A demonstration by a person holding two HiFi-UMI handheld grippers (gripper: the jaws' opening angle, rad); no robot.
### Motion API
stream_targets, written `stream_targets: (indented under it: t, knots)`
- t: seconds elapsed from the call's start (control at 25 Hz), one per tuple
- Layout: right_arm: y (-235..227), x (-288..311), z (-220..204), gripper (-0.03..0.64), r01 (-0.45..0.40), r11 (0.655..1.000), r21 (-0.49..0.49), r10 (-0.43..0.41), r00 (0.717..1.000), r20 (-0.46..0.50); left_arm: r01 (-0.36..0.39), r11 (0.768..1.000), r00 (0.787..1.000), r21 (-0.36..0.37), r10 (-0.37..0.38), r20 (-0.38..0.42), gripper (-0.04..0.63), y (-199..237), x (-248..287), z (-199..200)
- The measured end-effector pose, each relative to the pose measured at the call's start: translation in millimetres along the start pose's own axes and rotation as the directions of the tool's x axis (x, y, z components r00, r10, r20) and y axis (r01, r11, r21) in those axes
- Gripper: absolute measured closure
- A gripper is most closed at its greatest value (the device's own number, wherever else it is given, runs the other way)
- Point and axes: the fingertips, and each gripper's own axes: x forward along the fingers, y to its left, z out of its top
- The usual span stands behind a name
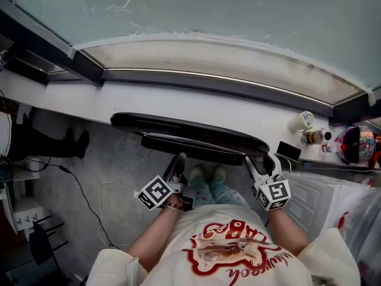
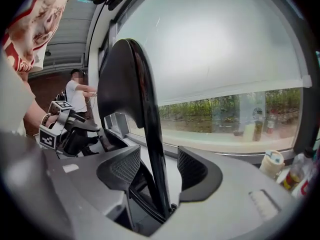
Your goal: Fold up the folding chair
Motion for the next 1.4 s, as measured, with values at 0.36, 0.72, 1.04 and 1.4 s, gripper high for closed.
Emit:
stream_targets:
  t: [0.36,0.72,1.04,1.4]
  knots:
    - [19,-49,4,0.423,0.184,0.983,-0.007,-0.184,0.981,0.069,0.012,0.916,0.999,0.402,0.006,-0.043,0.518,-11,-34,-7]
    - [150,-67,46,0.594,0.16,0.986,0.055,-0.169,0.947,0.275,0.193,0.747,0.981,0.636,-0.146,-0.125,0.594,-53,-101,-21]
    - [245,-92,62,0.594,0.075,0.995,-0.064,-0.054,0.957,0.284,0.323,0.654,0.945,0.684,-0.263,-0.194,0.594,-84,-161,-46]
    - [279,-138,64,0.594,0.047,0.993,-0.112,-0.011,0.952,0.305,0.345,0.601,0.928,0.721,-0.333,-0.167,0.594,-106,-222,-54]
